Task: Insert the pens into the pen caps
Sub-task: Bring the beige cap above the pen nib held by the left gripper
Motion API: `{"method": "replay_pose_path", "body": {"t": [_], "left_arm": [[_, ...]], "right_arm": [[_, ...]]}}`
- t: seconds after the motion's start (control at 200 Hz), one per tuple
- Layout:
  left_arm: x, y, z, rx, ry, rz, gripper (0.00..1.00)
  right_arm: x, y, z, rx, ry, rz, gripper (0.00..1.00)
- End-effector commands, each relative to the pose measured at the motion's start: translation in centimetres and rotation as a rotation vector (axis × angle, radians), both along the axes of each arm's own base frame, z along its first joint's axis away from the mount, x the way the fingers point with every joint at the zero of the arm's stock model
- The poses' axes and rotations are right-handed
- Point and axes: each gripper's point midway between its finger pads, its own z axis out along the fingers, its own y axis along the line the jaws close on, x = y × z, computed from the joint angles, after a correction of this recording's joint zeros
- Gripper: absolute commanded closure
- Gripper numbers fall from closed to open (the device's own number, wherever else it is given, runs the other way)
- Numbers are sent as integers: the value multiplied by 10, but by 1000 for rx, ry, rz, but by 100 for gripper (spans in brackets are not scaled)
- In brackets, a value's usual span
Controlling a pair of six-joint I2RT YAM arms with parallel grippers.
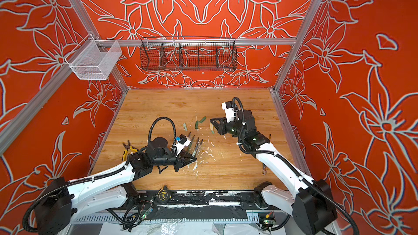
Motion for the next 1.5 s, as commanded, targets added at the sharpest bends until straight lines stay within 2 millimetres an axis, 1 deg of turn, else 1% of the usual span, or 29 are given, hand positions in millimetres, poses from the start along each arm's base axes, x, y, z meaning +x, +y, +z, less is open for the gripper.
{"method": "replay_pose_path", "body": {"t": [0.0, 0.105, 0.22, 0.3, 0.395, 0.405, 0.42, 0.605, 0.721, 0.951, 1.156, 1.321, 1.496], "left_arm": [[-1, -5, 8, -28, -44, -42, 100], [0, -6, 12, -26, -54, -42, 100], [2, -4, 18, -49, -75, -26, 100], [3, -2, 19, -52, -89, -11, 100], [5, 0, 16, -46, -92, 8, 100], [4, 2, 24, -64, -111, 12, 100], [4, 3, 26, -70, -119, 16, 100], [11, 12, 37, -117, -138, 73, 100], [13, 16, 44, -148, -145, 77, 100], [13, 16, 44, -153, -139, 63, 100], [11, 16, 44, -153, -141, 51, 100], [10, 17, 43, -151, -141, 46, 100], [11, 18, 46, -156, -153, 56, 100]], "right_arm": [[-10, 11, 23, 125, -66, 27, 100], [-19, 24, 35, 190, -113, 41, 100], [-28, 38, 41, 219, -135, 61, 100], [-32, 42, 43, 239, -138, 64, 100], [-36, 45, 46, 265, -137, 74, 100], [-36, 46, 47, 267, -138, 78, 100], [-37, 46, 47, 268, -138, 82, 100], [-44, 50, 44, 267, -132, 97, 100], [-48, 53, 45, 275, -131, 111, 100], [-56, 60, 53, 301, -148, 141, 100], [-58, 65, 57, 315, -154, 147, 100], [-62, 72, 62, 321, -160, 174, 100], [-65, 80, 59, 310, -157, 191, 100]]}}
